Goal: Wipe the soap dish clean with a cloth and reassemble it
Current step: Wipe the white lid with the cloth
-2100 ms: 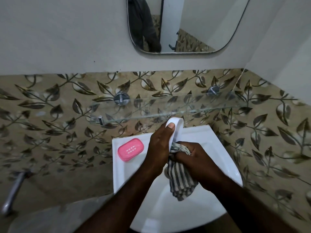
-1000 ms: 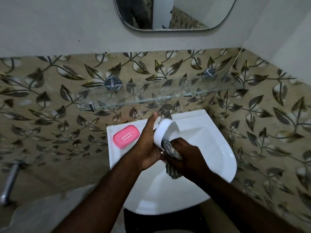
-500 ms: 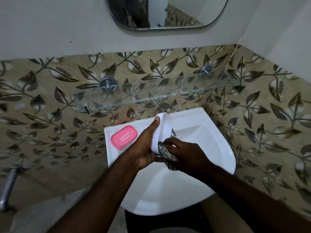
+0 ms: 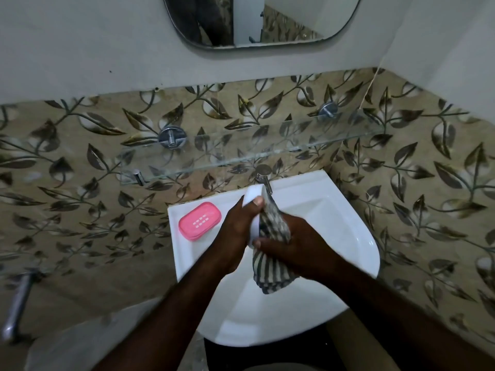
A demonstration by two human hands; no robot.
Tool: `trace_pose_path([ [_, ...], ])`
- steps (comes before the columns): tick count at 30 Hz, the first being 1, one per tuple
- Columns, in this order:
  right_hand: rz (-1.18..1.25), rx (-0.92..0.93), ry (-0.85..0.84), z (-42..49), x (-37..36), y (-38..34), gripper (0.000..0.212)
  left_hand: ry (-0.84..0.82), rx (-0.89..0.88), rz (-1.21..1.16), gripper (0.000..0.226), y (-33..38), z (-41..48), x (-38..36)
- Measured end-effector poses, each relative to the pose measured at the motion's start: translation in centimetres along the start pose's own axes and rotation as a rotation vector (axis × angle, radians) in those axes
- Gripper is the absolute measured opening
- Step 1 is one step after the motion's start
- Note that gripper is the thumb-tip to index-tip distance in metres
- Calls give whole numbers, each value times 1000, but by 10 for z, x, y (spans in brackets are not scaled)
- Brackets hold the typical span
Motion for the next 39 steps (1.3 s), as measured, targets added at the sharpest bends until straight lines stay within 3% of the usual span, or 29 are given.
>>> trace_pose_path([
  [3,-432,38,-62,-9,-8,18,18,18,230,-129,52,-15,2,2],
  [5,-488,-6,-105,-16,-7,34,16,1,342,-184,57,-23,2,3],
  [8,-470,30,-114,-14,-3,31,15,-12,427,-297,82,-38,4,8],
  [11,8,-103,-36,-3,15,27,17,-197,367,-470,99,-35,11,0],
  [14,473,-212,-147,3,13,26,37,-361,220,-757,74,-17,13,-14],
  [17,646,-255,-223,5,2,32,51,-396,153,-811,69,-10,15,-29],
  [21,722,-340,-71,2,6,59,47,-323,10,-741,71,13,24,-18],
  [23,537,-374,133,1,28,73,38,-264,-27,-656,54,23,25,-6],
  [25,414,-390,368,-4,55,78,32,-111,-50,-415,33,25,24,9],
  [28,498,-296,565,-5,76,64,27,111,-117,177,41,28,19,21],
  [31,375,-122,565,2,81,34,29,42,-83,531,67,16,14,0],
  [34,103,-9,482,6,68,7,34,-1,-94,669,79,14,10,-12],
  [37,-2,49,451,4,58,-5,48,34,-77,730,81,16,8,-8],
  [39,-197,139,396,3,47,-23,57,37,-81,736,62,20,6,-7],
])
Point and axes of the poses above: each hand's wrist, its own z-axis towards the middle knuckle, its own x-axis out of the back of the hand, y = z × x, the point moved 10 cm from there along z, towards the middle knuckle, and after that the axes turned 5 degrees about x, right-handed, at the moved point
